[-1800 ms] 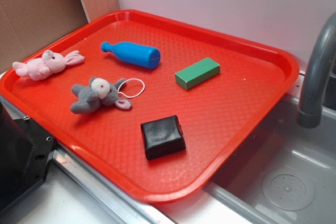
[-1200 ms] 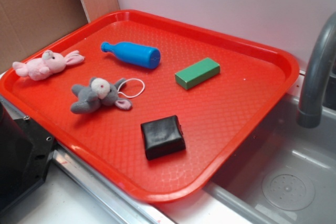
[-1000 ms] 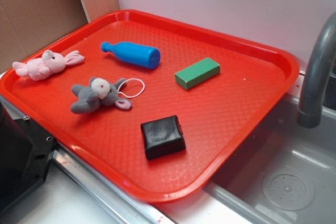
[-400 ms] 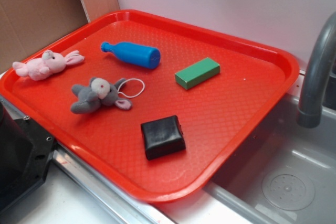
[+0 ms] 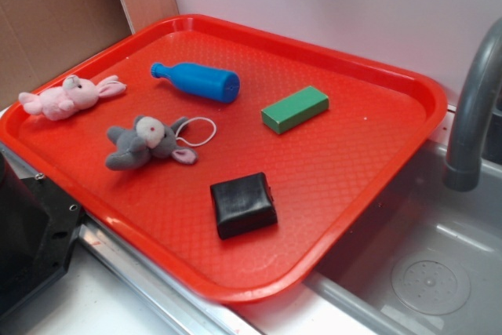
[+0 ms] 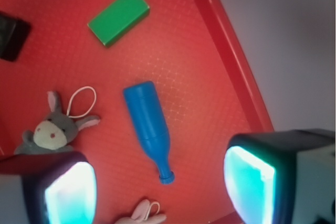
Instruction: Grab the blue bottle.
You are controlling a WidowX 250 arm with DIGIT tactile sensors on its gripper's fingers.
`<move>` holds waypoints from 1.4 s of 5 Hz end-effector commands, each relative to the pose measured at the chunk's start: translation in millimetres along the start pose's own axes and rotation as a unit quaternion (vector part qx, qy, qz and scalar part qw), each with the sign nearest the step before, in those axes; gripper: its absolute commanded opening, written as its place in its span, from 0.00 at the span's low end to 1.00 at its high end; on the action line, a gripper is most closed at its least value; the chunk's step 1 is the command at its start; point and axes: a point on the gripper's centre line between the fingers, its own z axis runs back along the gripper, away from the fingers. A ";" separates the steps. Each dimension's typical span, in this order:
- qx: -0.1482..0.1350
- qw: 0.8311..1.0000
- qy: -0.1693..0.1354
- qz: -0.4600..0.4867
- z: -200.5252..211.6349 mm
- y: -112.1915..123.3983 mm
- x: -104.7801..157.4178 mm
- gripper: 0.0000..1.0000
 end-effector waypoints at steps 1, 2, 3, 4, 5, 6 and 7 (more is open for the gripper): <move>0.026 0.994 0.016 0.104 -18.5 3.6 -1.0 1.00; 0.045 0.981 -0.047 0.185 -17.5 14.8 -21.2 1.00; 0.019 0.979 -0.034 0.200 -47.7 17.8 -20.1 1.00; -0.004 0.983 0.012 0.182 -91.6 12.7 -20.3 1.00; -0.012 0.984 0.031 0.173 -106.6 8.0 -22.1 1.00; -0.032 0.986 0.032 0.162 -114.8 1.8 -21.3 1.00; -0.044 0.983 0.058 0.169 -133.0 -0.5 -28.7 1.00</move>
